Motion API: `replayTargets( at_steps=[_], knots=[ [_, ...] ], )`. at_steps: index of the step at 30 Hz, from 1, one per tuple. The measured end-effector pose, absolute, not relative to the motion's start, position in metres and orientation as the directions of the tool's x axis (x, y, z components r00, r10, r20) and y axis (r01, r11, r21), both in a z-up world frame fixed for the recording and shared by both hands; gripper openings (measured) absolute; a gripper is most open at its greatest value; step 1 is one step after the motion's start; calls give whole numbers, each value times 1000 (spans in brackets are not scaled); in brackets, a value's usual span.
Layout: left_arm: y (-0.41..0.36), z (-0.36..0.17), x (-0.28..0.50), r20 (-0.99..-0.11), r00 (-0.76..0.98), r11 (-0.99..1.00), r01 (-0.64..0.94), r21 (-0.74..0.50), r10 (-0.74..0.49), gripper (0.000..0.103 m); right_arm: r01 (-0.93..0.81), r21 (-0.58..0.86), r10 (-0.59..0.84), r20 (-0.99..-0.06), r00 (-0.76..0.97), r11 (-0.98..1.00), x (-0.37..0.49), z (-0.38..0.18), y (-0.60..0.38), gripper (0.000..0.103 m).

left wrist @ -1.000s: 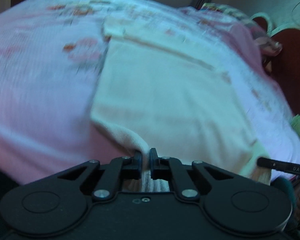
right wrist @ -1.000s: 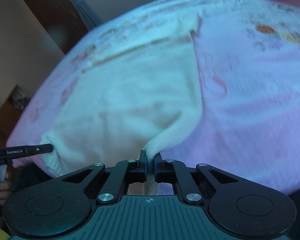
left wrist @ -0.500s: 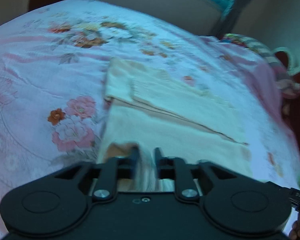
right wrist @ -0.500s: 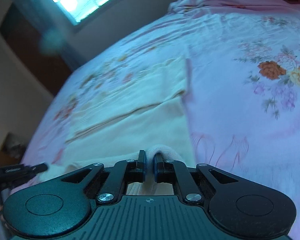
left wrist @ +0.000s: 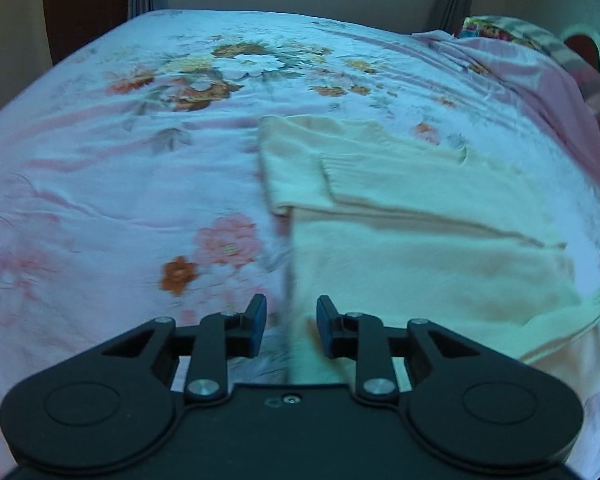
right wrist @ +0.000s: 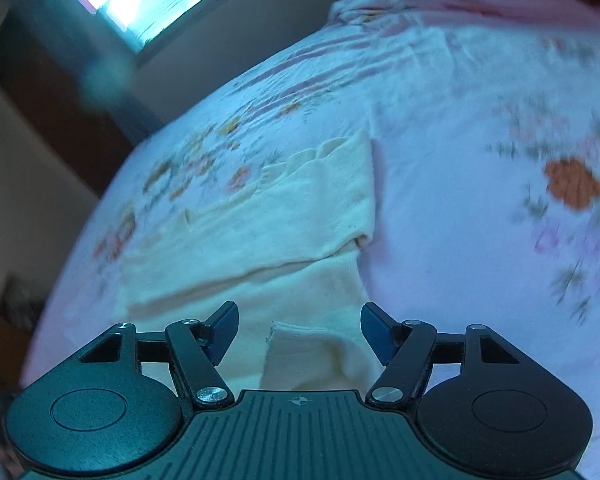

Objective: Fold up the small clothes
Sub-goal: 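Open both tools and withdraw from the folded sweater, then move both tools to the folded edge of the cream sweater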

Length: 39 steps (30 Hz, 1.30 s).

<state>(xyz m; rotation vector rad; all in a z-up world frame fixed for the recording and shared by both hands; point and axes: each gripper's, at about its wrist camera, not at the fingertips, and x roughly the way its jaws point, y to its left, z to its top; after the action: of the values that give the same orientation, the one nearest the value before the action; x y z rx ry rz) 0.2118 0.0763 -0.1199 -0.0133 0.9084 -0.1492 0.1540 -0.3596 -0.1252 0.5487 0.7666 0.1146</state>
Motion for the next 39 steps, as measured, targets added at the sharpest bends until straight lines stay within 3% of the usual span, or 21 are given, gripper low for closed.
replayTargets(
  at_steps=[5,10,13,17,21,28,32,39],
  knots=[
    [75,-134,189,-792,608,958,257,127,-58,25,10,266,179,-677,714,964,123,-126,-348,68],
    [57,-152,184,-780,616,911,375,169,-109,24,-33,155,137,-726,674,987,103,-151,-342,68],
    [42,-155,190,-768,630,898,395,193,-113,24,-62,134,141,-735,663,989,105,-158,-332,68],
    [31,-142,205,-745,643,910,395,124,-177,24,-70,146,155,-722,674,987,119,-156,-330,68],
    [41,-127,240,-747,627,965,251,-75,-221,24,-3,207,149,-696,703,978,146,-144,-338,68],
    [62,-126,231,-763,631,964,263,42,-139,25,65,159,66,-699,712,985,143,-137,-358,68],
    [62,-137,214,-780,611,925,357,126,-130,25,53,187,96,-704,704,981,138,-141,-360,68],
    [64,-146,185,-805,570,876,460,145,-166,25,80,212,90,-687,721,974,116,-138,-370,68]
  ],
)
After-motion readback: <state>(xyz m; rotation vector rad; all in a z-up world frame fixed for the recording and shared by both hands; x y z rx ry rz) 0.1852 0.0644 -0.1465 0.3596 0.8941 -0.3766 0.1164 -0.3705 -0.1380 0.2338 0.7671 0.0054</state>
